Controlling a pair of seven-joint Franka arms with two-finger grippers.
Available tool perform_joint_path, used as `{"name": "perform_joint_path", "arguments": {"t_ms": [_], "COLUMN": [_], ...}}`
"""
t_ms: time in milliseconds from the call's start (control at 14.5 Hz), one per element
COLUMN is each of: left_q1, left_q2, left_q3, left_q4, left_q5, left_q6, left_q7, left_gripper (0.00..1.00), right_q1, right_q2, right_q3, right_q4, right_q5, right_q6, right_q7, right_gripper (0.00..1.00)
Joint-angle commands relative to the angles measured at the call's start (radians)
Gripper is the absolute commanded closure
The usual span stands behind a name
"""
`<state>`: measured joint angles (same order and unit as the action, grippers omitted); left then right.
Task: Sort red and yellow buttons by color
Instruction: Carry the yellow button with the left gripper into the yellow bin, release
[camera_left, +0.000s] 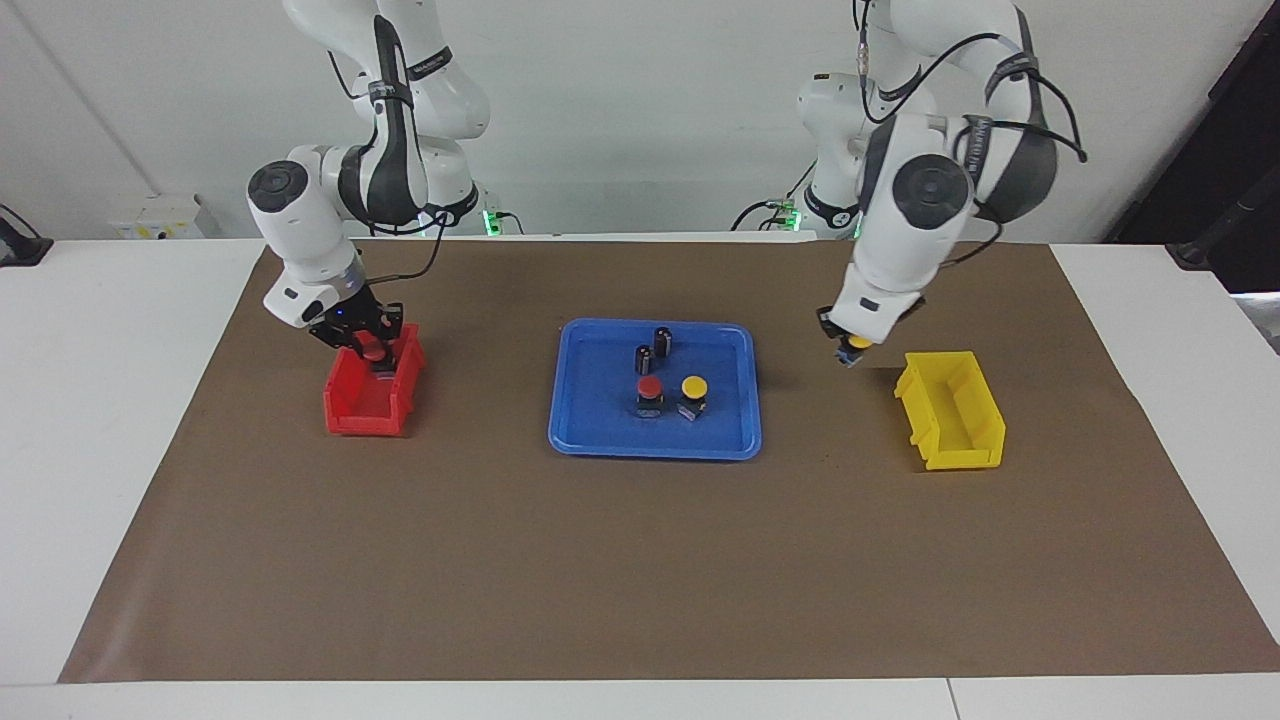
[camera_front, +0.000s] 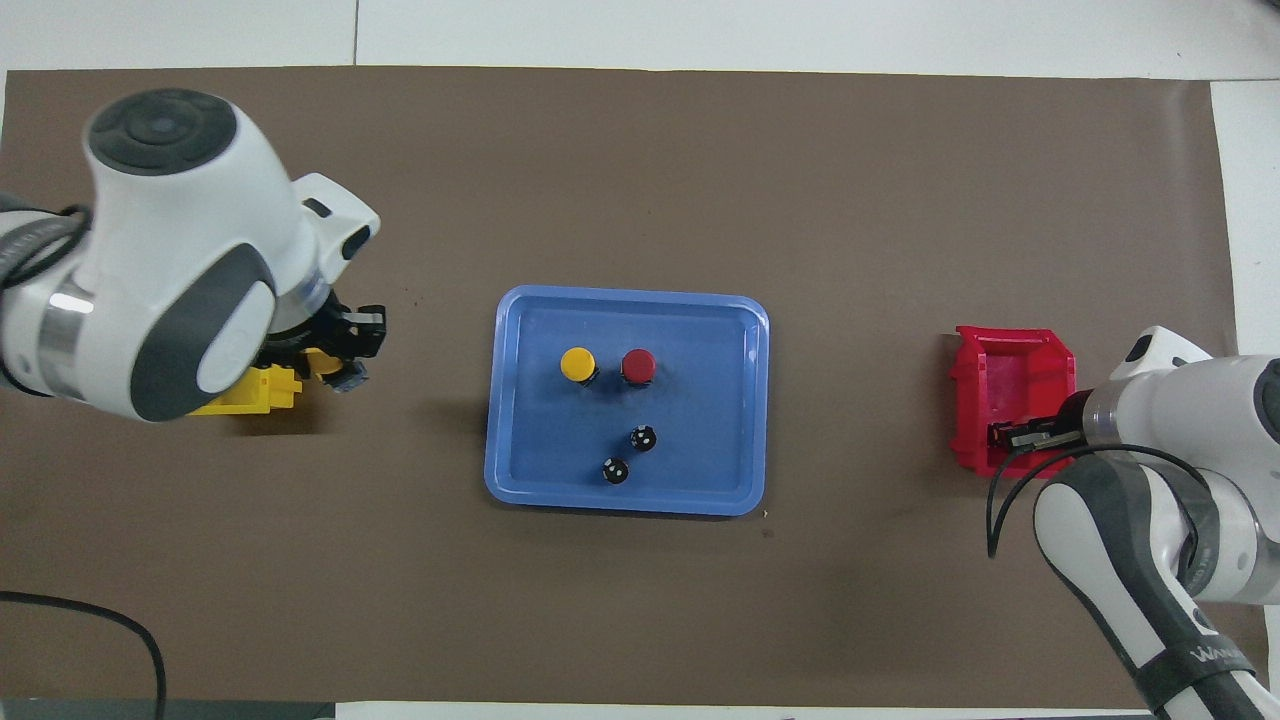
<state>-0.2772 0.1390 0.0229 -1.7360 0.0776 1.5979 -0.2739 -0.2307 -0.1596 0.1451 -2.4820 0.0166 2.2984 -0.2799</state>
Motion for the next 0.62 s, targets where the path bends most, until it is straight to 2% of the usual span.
{"name": "perform_joint_path", "arguments": {"t_ms": [0,138,344,482,550], "left_q1": [0.137,0.209,0.228,0.245,0.251], "left_q2": [-0.009,-0.025,-0.076,-0.094,-0.095], "left_q3": [-0.008,-0.009,-0.008,-0.008,-0.009], "left_q4": [-0.028,-0.080,-0.218,-0.275,-0.293], "left_q5": [0.014,0.014,0.013,0.013,0.013], "left_q6": [0.031,0.098,0.275,0.324,0.350], "left_q7": [0.232,0.324,0.465,0.496,0.496], "left_gripper": [0.99,0.99,0.99,0.99,0.99], "right_q1": [-0.006,-0.010,-0.004,0.068,0.133], "right_q2": [-0.014,0.011,0.028,0.053,0.105], "right_q3": [0.008,0.007,0.013,0.018,0.018], "right_q4": [-0.015,0.058,0.242,0.383,0.490], "right_q5": [0.014,0.014,0.014,0.040,0.043], "right_q6": [0.015,-0.042,-0.236,-0.316,-0.376], "right_q7": [-0.002,-0.010,-0.006,0.086,0.160], "right_gripper": [0.39,0.32,0.31,0.29,0.28]}}
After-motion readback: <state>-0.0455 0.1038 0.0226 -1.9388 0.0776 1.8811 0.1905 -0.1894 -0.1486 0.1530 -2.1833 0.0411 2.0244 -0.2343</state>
